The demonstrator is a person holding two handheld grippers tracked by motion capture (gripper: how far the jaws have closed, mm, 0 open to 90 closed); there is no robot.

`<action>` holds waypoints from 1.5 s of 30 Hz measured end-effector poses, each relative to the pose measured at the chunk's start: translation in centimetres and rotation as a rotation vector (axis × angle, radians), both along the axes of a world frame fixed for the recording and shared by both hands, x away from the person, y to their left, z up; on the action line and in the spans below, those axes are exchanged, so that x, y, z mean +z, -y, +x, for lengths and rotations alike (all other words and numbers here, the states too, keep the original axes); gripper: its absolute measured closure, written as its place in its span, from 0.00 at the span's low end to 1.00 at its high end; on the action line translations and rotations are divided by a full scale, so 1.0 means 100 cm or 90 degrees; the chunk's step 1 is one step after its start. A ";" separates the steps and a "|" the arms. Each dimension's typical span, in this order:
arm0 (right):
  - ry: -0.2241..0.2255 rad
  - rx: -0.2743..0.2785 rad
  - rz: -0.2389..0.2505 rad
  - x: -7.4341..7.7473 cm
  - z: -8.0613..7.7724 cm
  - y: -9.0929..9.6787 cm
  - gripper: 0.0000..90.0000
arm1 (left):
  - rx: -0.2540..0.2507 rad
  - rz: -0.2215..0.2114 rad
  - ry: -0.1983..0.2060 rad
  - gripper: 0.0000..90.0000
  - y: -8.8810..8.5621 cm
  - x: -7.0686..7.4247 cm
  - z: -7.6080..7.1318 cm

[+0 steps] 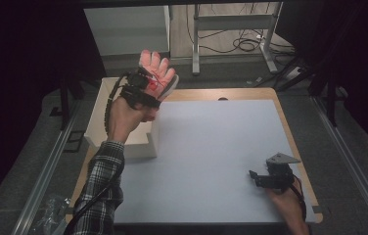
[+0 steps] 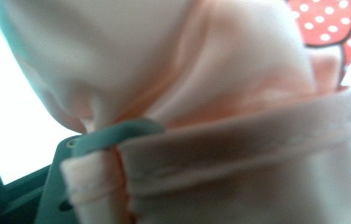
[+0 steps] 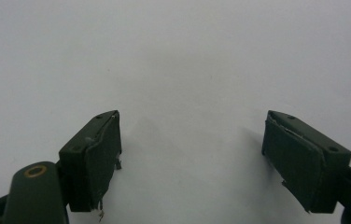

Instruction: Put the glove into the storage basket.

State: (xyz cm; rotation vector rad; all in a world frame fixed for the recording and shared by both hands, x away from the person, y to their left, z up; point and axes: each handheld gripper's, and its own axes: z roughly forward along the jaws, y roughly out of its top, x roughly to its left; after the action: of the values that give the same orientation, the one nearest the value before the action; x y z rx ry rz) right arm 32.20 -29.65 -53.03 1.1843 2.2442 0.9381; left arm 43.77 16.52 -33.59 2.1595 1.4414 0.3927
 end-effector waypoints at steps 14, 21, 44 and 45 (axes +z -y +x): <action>0.000 -0.002 0.001 0.000 0.000 0.000 0.22 | 0.102 0.008 -0.011 0.44 -0.050 -0.026 0.009; 0.000 -0.002 0.001 0.000 0.000 0.000 0.22 | 0.129 0.007 -0.021 0.43 -0.059 -0.054 0.018; -0.001 -0.002 0.001 0.000 0.000 0.000 0.22 | 0.131 0.029 -0.114 0.41 -0.039 -0.136 0.055; 0.000 -0.001 0.001 0.000 0.000 0.000 0.22 | 0.130 0.031 -0.120 0.40 -0.038 -0.139 0.057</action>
State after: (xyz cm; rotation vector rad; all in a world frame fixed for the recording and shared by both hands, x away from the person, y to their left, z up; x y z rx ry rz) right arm 32.20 -29.66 -53.03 1.1878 2.2427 0.9390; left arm 49.47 20.28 -47.51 2.1426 1.7821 0.3048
